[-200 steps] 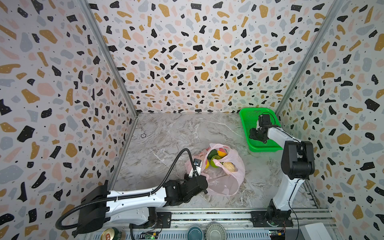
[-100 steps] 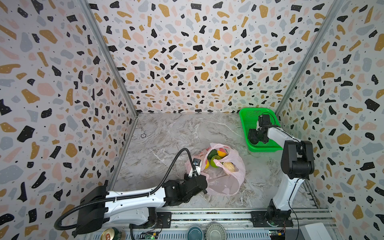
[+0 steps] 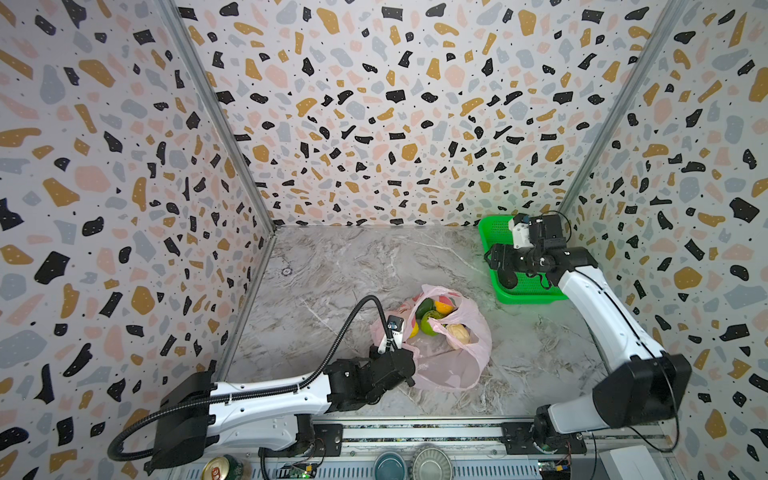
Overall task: Untie the knot of the plastic bag and take out the fruit
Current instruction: 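Move the right gripper back over the pink bag mouth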
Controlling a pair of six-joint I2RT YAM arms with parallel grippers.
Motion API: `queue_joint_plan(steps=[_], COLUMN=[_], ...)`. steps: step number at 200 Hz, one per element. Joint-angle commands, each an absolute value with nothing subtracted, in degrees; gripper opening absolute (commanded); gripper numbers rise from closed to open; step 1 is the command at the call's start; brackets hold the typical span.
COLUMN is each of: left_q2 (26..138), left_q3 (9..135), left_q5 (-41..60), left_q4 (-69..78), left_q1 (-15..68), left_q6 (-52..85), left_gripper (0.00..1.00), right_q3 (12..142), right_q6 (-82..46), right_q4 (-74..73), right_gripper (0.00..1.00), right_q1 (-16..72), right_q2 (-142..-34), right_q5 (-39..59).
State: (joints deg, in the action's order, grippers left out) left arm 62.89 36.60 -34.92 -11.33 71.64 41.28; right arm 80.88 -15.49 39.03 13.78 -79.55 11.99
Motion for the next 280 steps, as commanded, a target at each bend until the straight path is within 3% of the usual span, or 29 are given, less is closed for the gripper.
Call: queue_joint_plan(steps=[1,57,101,150,181,223,243,280], left_q2=[61.84,61.35,60.15,59.33,59.58,59.20,59.06,59.76], left_q3=[38.65,37.87,36.83,36.29,35.18,32.41,31.69,32.64], left_q5=[-36.29,-35.47,-34.76,-34.43,-33.68,-33.47,-33.78,-33.54], left_q4=[-9.97,-9.14,-9.58,-10.29,-9.76,-9.04,-8.78,-8.55], left_q1=[71.19,71.21,71.21,71.19,71.19,71.19,71.19,71.21], left_q6=[40.79,40.18,40.30,40.26,40.56,41.86,42.03,41.29], left_gripper=[0.00,0.00,0.00,0.00,0.00,0.00,0.00,0.00], right_q3=[80.73,74.61,65.23,60.38,60.29,58.03,57.76,57.71], right_q6=[-20.26,-37.41,-40.78,-37.84,-38.97,-36.92,-34.14,-34.15], right_q4=[49.29,48.62,41.23,29.83,24.78,26.41,29.29,30.75], right_gripper=[0.91,0.89,0.86,0.84,0.79,0.76,0.75,0.75], right_q1=[21.56,45.30,54.16,51.47,46.59,36.80,35.86,35.99], right_q2=[-72.71,-63.65,-62.89,-70.13,-74.06,-74.99,-76.63,-74.61], right_q5=[17.78,17.18,15.31,12.96,4.81,-5.37,-10.14,-9.65])
